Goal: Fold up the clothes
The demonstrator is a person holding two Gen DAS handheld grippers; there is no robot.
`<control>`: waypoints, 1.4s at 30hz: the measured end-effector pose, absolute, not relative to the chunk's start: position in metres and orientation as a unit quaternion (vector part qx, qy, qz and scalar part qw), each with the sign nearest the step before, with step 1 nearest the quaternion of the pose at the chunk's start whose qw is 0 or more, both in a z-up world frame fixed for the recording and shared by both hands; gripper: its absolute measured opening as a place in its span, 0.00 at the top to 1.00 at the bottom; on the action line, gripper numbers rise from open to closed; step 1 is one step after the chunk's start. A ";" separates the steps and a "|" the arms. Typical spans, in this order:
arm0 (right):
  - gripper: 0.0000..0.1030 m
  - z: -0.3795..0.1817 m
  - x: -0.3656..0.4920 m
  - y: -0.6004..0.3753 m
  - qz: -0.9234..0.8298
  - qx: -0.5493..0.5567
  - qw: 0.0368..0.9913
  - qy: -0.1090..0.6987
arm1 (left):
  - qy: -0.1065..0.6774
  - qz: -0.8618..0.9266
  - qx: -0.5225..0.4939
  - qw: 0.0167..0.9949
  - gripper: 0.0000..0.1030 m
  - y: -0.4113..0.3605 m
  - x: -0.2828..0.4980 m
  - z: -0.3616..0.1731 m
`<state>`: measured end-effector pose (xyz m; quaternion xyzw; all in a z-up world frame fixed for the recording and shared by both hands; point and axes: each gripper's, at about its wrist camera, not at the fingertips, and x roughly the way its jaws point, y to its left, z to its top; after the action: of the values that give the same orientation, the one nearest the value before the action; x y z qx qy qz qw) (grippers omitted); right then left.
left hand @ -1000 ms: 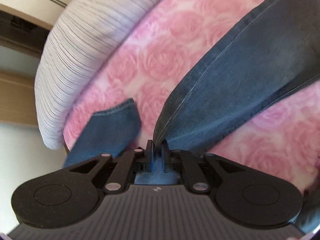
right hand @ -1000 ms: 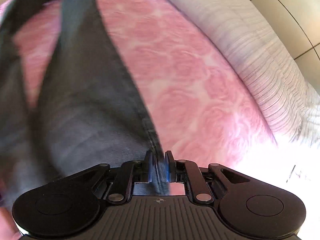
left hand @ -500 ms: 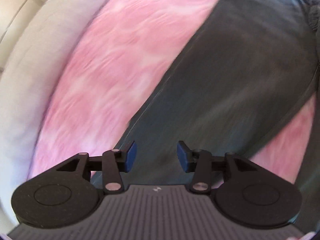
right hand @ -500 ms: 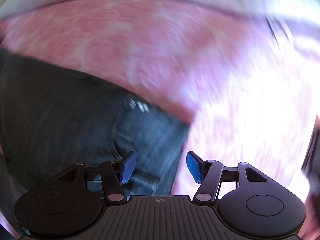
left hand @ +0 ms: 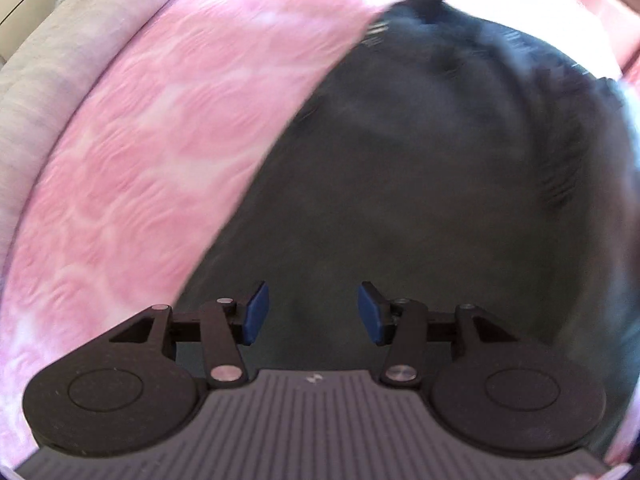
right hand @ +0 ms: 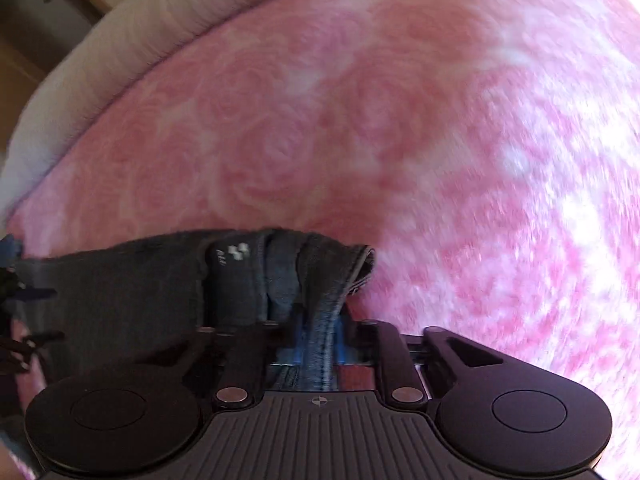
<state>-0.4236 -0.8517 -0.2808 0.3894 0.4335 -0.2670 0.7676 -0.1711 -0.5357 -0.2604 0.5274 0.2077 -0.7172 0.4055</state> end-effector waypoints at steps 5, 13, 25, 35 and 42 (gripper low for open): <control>0.92 -0.247 -0.405 -0.898 -0.237 0.334 0.814 0.413 | 0.238 -0.738 0.492 0.395 0.55 -0.535 -0.223 -0.251; 0.68 -0.239 -0.376 -0.923 -0.276 0.238 0.834 0.415 | 0.259 -0.733 0.489 0.396 0.54 -0.521 -0.259 -0.263; 0.50 -0.252 -0.547 -0.788 -0.291 0.374 0.743 0.471 | 0.271 -0.706 0.505 0.416 0.43 -0.424 -0.234 -0.248; 0.73 -0.284 -0.572 -0.763 -0.226 0.407 0.728 0.504 | 0.265 -0.693 0.555 0.377 0.42 -0.401 -0.246 -0.286; 0.79 -0.244 -0.620 -0.765 -0.252 0.398 0.729 0.497 | 0.264 -0.713 0.536 0.368 0.43 -0.406 -0.275 -0.284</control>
<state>-0.6198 -0.7650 -0.2443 0.3976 0.4971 -0.2520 0.7289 -0.2747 -0.4059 -0.2844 0.5358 0.2636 -0.7129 0.3678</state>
